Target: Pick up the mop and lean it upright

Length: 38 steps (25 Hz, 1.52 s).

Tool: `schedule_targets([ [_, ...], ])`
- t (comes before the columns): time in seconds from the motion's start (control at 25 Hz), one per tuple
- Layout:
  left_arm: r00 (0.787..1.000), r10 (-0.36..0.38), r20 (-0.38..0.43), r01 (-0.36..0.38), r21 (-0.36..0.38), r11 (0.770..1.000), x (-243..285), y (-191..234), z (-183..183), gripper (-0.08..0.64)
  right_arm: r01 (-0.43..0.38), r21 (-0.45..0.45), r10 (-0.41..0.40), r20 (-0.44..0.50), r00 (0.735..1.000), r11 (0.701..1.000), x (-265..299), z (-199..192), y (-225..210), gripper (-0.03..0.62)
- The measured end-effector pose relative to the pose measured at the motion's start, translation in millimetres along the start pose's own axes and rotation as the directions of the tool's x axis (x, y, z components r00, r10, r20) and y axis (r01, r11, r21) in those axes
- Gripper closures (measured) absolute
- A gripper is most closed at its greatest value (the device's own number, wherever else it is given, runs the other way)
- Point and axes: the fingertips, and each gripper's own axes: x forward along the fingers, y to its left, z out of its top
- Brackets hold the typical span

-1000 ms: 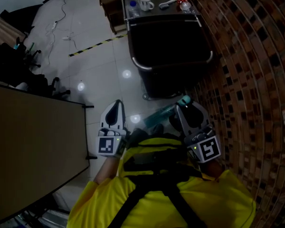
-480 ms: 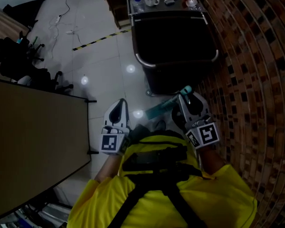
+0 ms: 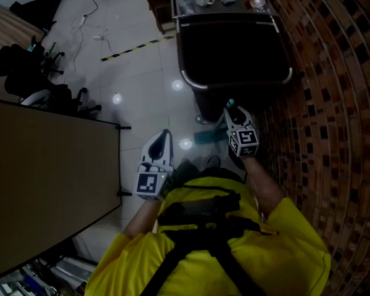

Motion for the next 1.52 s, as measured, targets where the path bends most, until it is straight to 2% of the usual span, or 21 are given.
schedule_targets([
  [0.12,1.0,0.006,-0.017,-0.006,-0.002,1.0,0.5,-0.4,-4.7,0.56,0.017,-0.008,-0.017,-0.017,1.0,1.0,25.1,-9.1,-9.6,0.491],
  [0.44,0.999,0.006,-0.04,-0.007,-0.012,1.0,3.6,-6.0,-12.3,0.56,0.058,-0.026,-0.058,-0.005,0.998,0.998,60.3,-2.3,-8.9,0.488],
  [0.52,0.999,0.005,-0.039,-0.006,-0.017,1.0,4.2,-6.4,-12.2,0.56,0.069,-0.015,-0.069,0.006,0.998,0.998,60.2,-1.0,-6.3,0.42],
  [0.6,0.999,0.004,-0.036,-0.005,-0.018,1.0,5.1,-6.9,-11.9,0.56,0.067,-0.012,-0.067,0.011,0.998,0.998,56.8,-0.1,-3.7,0.383],
  [0.84,1.0,-0.004,-0.03,0.003,-0.026,1.0,10.0,-4.6,-13.8,0.56,0.022,-0.056,-0.021,0.006,1.0,0.998,42.9,-0.3,-1.2,0.362],
  [0.96,1.0,-0.01,-0.025,0.009,-0.026,1.0,12.1,-4.8,-13.9,0.56,0.022,-0.046,-0.022,-0.008,1.0,0.999,37.1,0.4,-5.6,0.327],
  [1.12,1.0,0.006,0.001,-0.006,-0.025,1.0,11.0,-3.9,-9.5,0.56,0.022,-0.011,-0.022,0.057,0.998,1.0,-14.5,28.0,-4.5,0.328],
  [1.36,0.999,0.009,0.034,-0.008,-0.03,1.0,4.1,-4.0,6.0,0.56,0.027,0.042,-0.036,0.227,0.973,0.999,-145.8,115.5,12.4,0.405],
  [1.4,0.999,0.006,0.04,-0.005,-0.031,1.0,2.2,-4.8,9.9,0.56,0.033,0.047,-0.043,0.242,0.969,0.998,-160.4,125.4,13.6,0.454],
  [1.48,0.999,0.004,0.052,-0.002,-0.033,0.999,-1.5,-6.0,18.0,0.56,0.042,0.052,-0.055,0.264,0.963,0.998,-181.0,140.3,15.2,0.477],
  [1.52,0.998,0.001,0.057,0.001,-0.032,0.999,-2.9,-6.5,21.8,0.56,0.046,0.056,-0.059,0.271,0.961,0.997,-187.0,145.2,15.3,0.558],
])
